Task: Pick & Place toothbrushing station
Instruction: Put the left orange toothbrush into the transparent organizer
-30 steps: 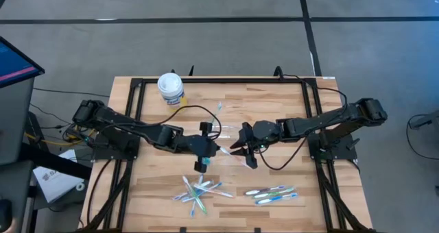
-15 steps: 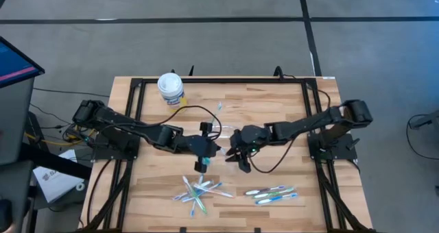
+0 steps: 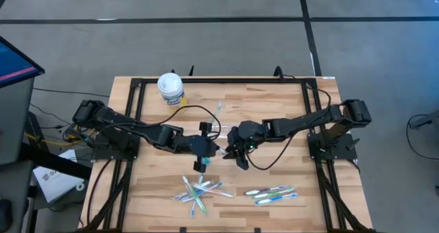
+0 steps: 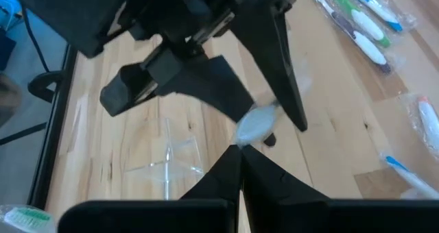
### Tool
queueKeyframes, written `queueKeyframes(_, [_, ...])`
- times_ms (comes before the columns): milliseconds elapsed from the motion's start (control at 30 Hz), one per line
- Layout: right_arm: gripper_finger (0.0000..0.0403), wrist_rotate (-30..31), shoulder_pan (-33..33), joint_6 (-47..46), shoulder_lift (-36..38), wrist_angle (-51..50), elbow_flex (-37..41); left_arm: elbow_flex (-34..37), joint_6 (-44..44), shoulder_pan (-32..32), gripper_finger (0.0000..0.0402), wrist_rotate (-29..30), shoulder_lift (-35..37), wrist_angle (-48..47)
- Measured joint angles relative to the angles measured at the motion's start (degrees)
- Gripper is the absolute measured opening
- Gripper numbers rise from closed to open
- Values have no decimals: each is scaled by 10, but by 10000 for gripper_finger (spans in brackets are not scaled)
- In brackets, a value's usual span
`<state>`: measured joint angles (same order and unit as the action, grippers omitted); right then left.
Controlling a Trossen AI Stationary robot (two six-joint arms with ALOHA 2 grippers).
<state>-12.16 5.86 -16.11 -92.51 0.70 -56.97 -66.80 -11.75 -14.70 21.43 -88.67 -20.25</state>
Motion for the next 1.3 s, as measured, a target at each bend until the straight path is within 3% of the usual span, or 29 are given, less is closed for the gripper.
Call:
queueKeyframes(300, [11, 1, 0, 17, -1, -3, 0, 0, 0, 0, 0, -2, 0, 0])
queueKeyframes(800, [5, 37, 3, 42, 7, 16, 0, 1, 21, 0, 64, 42, 26, -1])
queueKeyframes(1033, [5, 87, 9, 59, 22, 7, 1, 0, 40, 0, 88, 57, 55, -10])
queueKeyframes(1300, [5, 188, 24, 71, 72, -23, 2, 10, 87, 0, 86, 73, 86, -20])
